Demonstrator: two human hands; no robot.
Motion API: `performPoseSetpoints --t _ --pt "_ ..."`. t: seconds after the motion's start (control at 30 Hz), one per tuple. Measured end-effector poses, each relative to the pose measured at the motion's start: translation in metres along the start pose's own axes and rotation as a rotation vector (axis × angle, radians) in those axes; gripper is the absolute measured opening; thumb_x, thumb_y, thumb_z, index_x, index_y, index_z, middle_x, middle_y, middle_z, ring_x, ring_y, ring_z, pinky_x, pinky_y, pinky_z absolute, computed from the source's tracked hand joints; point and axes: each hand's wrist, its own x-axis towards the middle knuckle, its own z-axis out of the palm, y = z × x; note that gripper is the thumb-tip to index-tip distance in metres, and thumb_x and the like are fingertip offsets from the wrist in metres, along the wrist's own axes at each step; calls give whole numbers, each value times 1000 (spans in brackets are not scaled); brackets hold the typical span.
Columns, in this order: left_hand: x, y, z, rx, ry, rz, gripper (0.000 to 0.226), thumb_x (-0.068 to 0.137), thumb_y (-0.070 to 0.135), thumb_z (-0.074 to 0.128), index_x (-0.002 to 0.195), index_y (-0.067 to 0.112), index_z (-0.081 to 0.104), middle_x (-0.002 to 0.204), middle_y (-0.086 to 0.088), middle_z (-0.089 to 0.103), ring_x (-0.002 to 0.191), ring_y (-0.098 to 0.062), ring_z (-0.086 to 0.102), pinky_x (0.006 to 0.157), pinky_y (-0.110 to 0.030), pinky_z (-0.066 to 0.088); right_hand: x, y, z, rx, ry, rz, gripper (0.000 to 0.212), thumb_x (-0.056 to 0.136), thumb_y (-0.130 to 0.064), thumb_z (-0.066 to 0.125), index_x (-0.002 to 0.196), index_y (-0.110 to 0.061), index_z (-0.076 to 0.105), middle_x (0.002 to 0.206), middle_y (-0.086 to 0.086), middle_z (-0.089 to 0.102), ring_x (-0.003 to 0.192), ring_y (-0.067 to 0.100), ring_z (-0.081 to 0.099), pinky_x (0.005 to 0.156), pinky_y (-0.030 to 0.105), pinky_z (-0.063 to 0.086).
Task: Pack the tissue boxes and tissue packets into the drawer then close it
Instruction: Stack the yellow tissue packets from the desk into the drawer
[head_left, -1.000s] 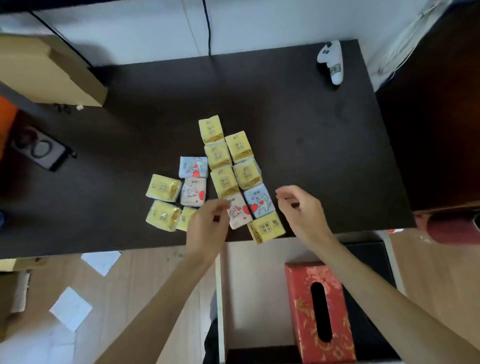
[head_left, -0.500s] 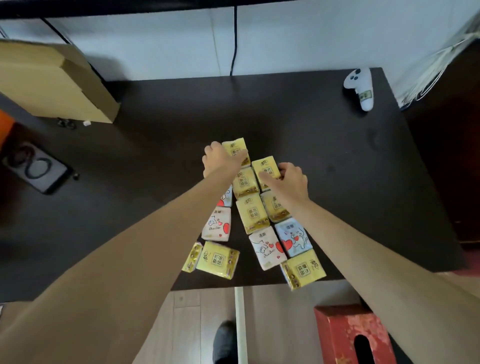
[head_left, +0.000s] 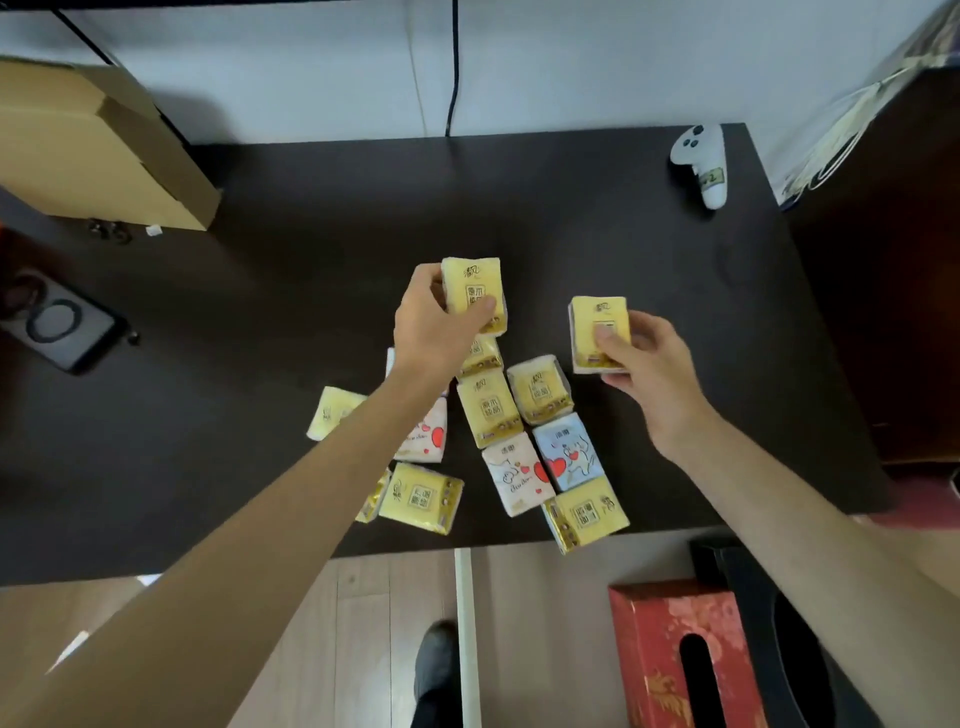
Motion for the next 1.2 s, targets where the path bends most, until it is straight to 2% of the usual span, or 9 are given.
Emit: performPoseSetpoints --t 0.13,0.27,0.4,0.5,0.63,0.73,0.87,1.03,1.2 --pt "-110 -29 -5 -140 -163 -55 46 86 24 76 120 39 49 107 14 68 93 5 68 64 -17 57 -95 27 -57 -102 -118 -87 44 98 -31 67 137 -44 52 107 -27 73 99 0 73 72 19 60" --pt "-216 -81 2 -201 -315 -160 48 85 20 77 120 42 53 105 10 71 97 -12 71 72 -32 61 -167 75 -86 -182 -255 -28 35 88 -37 72 119 -49 60 105 -16 75 94 12 77 71 18 59" --pt "-266 -127 17 1 -403 -258 37 89 27 70 114 47 52 98 16 70 93 -12 71 74 -43 62 -196 130 -92 -412 -307 -2 38 89 -42 76 122 -39 58 106 -21 74 98 1 73 77 18 59" --pt "-262 -149 31 294 -481 -176 32 93 32 63 116 41 44 107 15 69 95 -9 69 71 -37 62 -183 165 -92 -692 -333 -74 39 92 -45 73 124 -33 56 107 -16 71 101 2 69 80 31 61" --pt "-227 -171 52 539 -525 -25 32 94 25 61 118 29 40 107 0 72 73 -12 64 51 -17 47 -144 189 -80 -969 -299 -319 39 87 -56 69 117 -36 52 97 -18 61 87 1 61 71 32 58" --pt "-202 -191 61 651 -471 52 32 89 24 63 114 27 43 97 0 69 79 -23 66 61 -33 53 -111 199 -73 -1120 -312 -425 41 84 -59 69 110 -38 46 89 -15 61 81 9 60 65 35 54" --pt "-193 -218 75 876 -420 276 27 87 30 64 109 18 55 101 -1 59 92 -29 64 67 -33 45 -88 215 -72 -1234 -378 -337 39 86 -64 65 107 -38 45 88 -14 68 81 13 68 54 32 37" --pt "-199 -228 81 1138 -305 539 42 74 47 78 96 12 68 109 -7 64 106 -28 60 71 -42 56 -95 224 -76 -1389 -288 -547 64 87 -66 59 138 -31 44 128 -6 61 118 17 59 66 33 37" --pt "-207 -220 69 1196 -252 755 58 66 63 74 99 15 69 101 -4 69 97 -28 66 77 -40 53 -99 212 -85 -1441 -575 -606 104 74 -72 66 157 -34 15 152 -14 36 138 11 33 91 33 37"
